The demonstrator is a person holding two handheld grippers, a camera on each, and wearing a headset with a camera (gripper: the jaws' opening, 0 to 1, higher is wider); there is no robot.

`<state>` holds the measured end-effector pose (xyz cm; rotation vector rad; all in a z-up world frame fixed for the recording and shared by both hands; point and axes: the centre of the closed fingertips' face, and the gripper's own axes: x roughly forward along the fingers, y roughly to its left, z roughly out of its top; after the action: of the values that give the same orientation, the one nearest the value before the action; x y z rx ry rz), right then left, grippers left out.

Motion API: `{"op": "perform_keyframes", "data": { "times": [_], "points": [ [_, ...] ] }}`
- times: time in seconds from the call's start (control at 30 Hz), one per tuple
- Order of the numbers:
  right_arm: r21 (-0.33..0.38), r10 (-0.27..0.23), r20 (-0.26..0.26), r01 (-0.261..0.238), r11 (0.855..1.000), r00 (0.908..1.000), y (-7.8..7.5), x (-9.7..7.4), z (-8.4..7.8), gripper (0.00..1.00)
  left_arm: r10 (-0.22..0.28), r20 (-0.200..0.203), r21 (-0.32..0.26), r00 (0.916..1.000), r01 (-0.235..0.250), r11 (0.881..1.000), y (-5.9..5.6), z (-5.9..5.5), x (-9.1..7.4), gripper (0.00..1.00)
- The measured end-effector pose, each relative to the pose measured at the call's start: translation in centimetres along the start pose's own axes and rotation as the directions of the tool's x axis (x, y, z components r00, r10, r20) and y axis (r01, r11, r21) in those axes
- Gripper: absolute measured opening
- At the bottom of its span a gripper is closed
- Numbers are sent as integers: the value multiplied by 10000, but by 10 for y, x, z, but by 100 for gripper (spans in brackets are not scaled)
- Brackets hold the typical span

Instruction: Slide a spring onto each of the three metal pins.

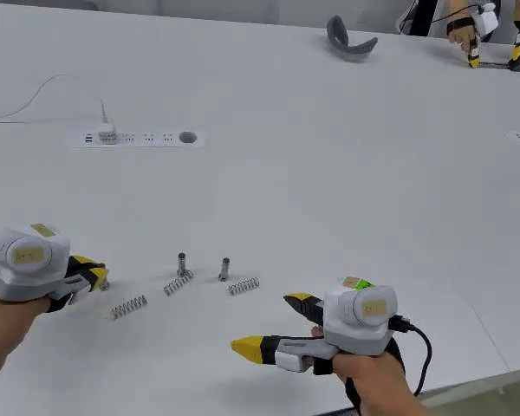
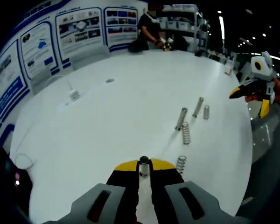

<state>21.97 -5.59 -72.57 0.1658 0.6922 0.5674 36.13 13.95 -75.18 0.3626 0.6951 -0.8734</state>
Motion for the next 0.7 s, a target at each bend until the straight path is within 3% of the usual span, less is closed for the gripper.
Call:
{"op": "perform_keyframes", "data": {
  "times": [0.7],
  "points": [
    [-35, 19, 10, -19, 10000, 10000, 1, 0, 0, 81, 150, 36, -139, 9999, -150, 9998, 1, -2, -1, 9]
  ]
}}
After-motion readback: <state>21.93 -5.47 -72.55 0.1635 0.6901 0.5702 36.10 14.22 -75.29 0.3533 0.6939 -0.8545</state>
